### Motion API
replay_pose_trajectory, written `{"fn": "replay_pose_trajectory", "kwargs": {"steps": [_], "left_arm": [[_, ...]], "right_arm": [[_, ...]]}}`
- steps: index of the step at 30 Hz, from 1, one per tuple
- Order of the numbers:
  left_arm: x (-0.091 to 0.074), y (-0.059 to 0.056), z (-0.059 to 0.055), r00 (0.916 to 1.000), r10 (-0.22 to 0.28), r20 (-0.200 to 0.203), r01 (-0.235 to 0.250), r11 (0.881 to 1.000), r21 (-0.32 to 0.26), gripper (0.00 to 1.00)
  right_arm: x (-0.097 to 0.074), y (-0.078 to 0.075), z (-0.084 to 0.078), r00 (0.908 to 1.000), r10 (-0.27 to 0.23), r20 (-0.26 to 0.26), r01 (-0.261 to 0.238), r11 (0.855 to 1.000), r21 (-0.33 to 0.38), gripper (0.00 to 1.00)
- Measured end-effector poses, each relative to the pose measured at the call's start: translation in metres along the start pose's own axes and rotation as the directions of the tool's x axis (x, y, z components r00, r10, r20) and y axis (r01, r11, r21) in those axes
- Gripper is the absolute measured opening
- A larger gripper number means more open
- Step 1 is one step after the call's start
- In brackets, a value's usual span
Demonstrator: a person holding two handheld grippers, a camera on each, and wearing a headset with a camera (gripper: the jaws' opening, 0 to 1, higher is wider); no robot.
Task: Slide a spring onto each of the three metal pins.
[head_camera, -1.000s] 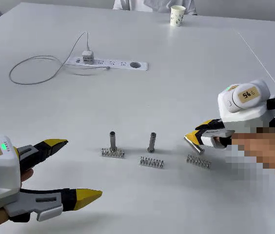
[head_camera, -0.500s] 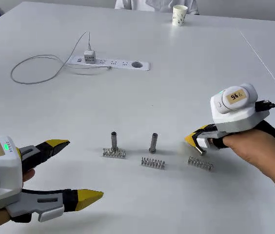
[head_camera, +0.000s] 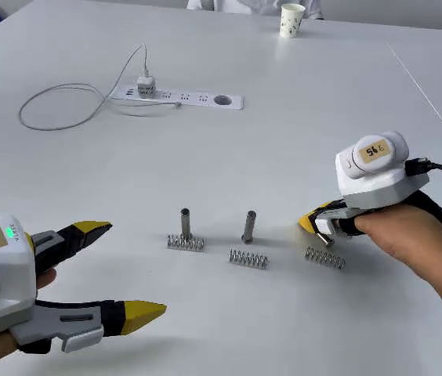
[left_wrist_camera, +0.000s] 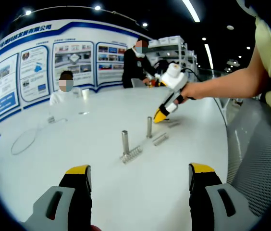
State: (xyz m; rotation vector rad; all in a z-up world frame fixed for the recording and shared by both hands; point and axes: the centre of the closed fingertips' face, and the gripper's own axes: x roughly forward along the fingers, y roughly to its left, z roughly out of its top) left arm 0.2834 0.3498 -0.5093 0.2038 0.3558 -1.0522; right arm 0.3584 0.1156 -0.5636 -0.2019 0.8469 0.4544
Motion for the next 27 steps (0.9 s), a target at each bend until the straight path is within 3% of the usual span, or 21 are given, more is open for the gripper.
{"fn": "replay_pose_trajectory", "kwargs": {"steps": [15, 27], "left_arm": [[0.000, 0.002, 0.001, 1.0000, 0.004, 0.003, -0.004, 1.000, -0.001, 0.84], [-0.004, 0.004, 0.007, 0.9998, 0.014, 0.015, -0.014, 1.000, 0.007, 0.84]], "right_arm": [[0.001, 0.001, -0.001, 0.9996, -0.023, -0.017, 0.023, 0.999, -0.035, 0.09], [-0.017, 0.006, 0.010, 0.9987, -0.028, 0.042, 0.029, 0.999, -0.020, 0.09]]}}
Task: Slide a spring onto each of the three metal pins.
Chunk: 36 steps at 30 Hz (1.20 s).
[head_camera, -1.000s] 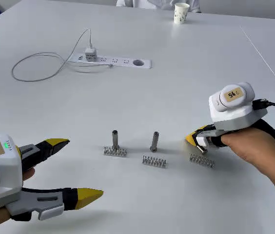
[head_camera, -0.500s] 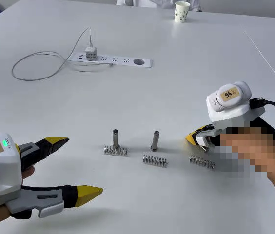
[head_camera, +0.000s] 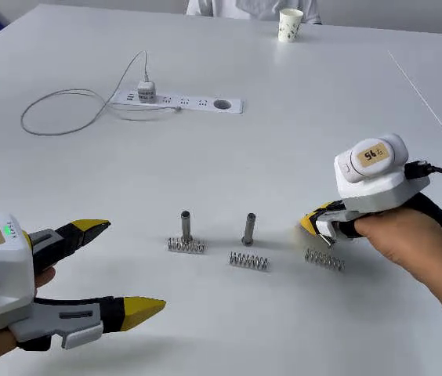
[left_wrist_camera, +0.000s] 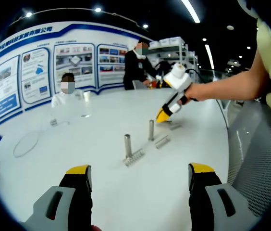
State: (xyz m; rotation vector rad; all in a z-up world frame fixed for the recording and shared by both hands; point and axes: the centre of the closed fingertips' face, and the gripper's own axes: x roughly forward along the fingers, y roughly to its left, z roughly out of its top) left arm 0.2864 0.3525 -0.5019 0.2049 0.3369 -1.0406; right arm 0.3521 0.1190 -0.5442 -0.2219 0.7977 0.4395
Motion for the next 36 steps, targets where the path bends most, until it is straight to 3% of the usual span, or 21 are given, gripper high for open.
{"fn": "replay_pose_trajectory", "kwargs": {"steps": [15, 36], "left_arm": [[-0.002, -0.004, 0.008, 0.9999, -0.007, 0.010, 0.007, 1.000, 0.023, 0.84], [-0.005, -0.009, 0.017, 0.9997, -0.011, 0.022, 0.010, 0.999, 0.042, 0.84]], "right_arm": [[-0.023, 0.002, 0.008, 0.9987, -0.010, 0.050, 0.010, 1.000, 0.000, 0.09], [-0.037, 0.005, 0.002, 0.9986, -0.011, 0.052, 0.011, 1.000, -0.001, 0.09]]}}
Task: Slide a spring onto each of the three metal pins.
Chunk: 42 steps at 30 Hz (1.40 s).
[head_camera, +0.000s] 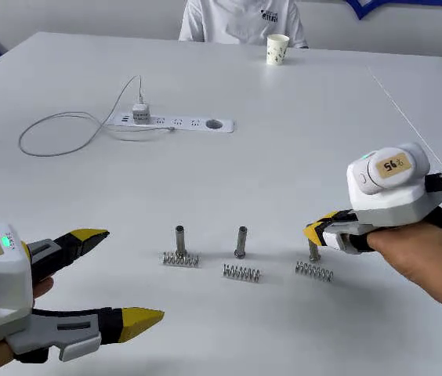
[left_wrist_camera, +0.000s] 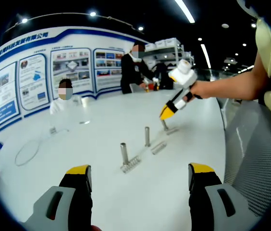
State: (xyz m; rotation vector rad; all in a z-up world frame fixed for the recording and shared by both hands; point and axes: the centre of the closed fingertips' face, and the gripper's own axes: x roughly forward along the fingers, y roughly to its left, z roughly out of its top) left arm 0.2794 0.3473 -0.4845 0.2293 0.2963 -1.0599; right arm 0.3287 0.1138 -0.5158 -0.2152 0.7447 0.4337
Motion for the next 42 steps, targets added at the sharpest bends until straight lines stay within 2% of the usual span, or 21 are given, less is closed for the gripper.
{"fn": "replay_pose_trajectory", "kwargs": {"steps": [14, 30, 42], "left_arm": [[-0.002, -0.003, 0.004, 0.9999, 0.008, 0.007, -0.008, 1.000, 0.008, 0.84], [-0.003, -0.008, 0.006, 0.9999, 0.013, 0.010, -0.013, 1.000, 0.012, 0.84], [-0.001, -0.011, 0.007, 0.9999, 0.011, 0.013, -0.011, 1.000, 0.012, 0.84]], "right_arm": [[-0.012, 0.000, -0.007, 0.9999, 0.008, -0.011, -0.008, 0.999, -0.031, 0.09], [-0.017, -0.002, -0.015, 0.9995, 0.019, -0.025, -0.020, 0.999, -0.046, 0.09], [-0.023, -0.003, -0.011, 0.9997, 0.025, -0.007, -0.025, 0.997, -0.068, 0.11]]}}
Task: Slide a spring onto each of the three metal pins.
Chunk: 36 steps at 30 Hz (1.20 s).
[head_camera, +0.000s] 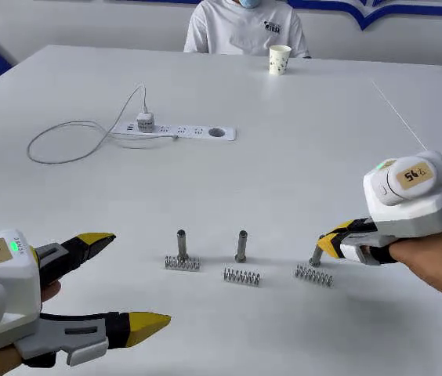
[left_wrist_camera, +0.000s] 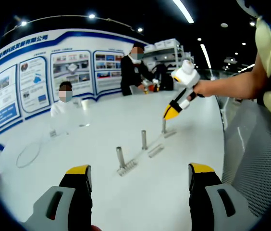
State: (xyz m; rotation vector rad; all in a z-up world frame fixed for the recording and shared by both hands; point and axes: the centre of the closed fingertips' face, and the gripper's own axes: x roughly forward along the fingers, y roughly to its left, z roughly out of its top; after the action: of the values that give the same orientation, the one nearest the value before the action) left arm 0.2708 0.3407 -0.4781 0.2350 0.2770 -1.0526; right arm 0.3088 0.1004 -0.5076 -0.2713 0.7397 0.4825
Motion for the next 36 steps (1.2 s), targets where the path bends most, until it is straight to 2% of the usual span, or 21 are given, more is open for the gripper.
{"fn": "replay_pose_trajectory", "kwargs": {"steps": [8, 15, 22, 36], "left_arm": [[0.002, -0.001, 0.001, 0.9999, -0.011, -0.001, 0.011, 1.000, 0.005, 0.84], [0.004, -0.001, 0.000, 0.9998, -0.019, -0.003, 0.019, 1.000, 0.007, 0.84], [0.005, -0.003, -0.003, 0.9995, -0.029, -0.011, 0.029, 1.000, 0.003, 0.84], [0.008, -0.004, -0.004, 0.9990, -0.041, -0.020, 0.041, 0.999, 0.004, 0.84]], "right_arm": [[-0.007, 0.000, -0.009, 1.0000, 0.002, -0.009, -0.002, 1.000, -0.009, 0.12], [-0.003, 0.005, -0.021, 0.9987, 0.045, -0.024, -0.045, 0.999, -0.020, 0.14], [0.003, 0.018, -0.031, 0.9921, 0.114, -0.052, -0.116, 0.992, -0.050, 0.16], [0.014, 0.023, -0.049, 0.9782, 0.175, -0.112, -0.186, 0.978, -0.095, 0.16]]}}
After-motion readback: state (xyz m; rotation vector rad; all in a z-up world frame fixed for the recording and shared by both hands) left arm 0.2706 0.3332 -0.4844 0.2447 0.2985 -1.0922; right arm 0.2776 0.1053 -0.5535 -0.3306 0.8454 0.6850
